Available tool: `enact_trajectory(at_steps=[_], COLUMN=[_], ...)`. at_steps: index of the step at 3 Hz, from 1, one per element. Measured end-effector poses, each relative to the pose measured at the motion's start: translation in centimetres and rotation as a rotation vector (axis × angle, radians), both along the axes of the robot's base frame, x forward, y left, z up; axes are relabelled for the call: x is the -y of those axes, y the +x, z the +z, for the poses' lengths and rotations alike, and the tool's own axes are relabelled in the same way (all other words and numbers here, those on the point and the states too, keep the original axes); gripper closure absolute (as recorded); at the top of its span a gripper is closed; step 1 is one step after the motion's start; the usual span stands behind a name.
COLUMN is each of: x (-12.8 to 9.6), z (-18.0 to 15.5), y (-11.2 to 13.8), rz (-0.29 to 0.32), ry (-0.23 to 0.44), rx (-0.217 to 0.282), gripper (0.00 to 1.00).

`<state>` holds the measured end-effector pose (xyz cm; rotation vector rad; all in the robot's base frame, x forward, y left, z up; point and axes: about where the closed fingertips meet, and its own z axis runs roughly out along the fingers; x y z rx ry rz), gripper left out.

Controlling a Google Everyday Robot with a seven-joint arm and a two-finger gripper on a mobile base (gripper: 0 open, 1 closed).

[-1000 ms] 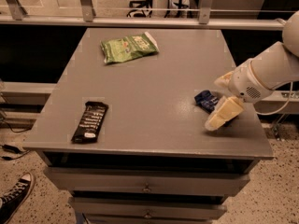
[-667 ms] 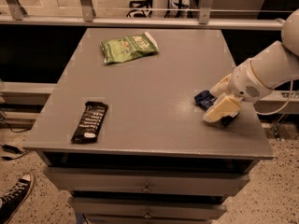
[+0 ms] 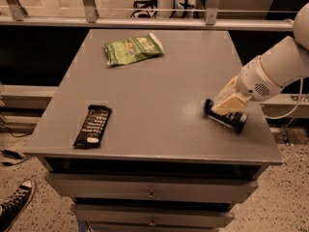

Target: Move rxbar blueberry near green jalapeno chip bag

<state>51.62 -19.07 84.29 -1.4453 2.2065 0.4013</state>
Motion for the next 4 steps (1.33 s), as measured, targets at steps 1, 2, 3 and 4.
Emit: enact_trajectory(at_steps=[1, 2, 3, 4], x=[-0.42, -0.49, -0.46, -0.34], z=[1.15, 1.74, 1.47, 0.96], y=[0.02, 0.01, 0.07, 0.32], rz=[0.014, 0.023, 0.033, 0.029], ry=[0.007, 0.006, 0.021, 0.023], rx=[0.007, 0.015, 0.019, 0.017], gripper=[1.00, 1.00, 0.75, 0.52])
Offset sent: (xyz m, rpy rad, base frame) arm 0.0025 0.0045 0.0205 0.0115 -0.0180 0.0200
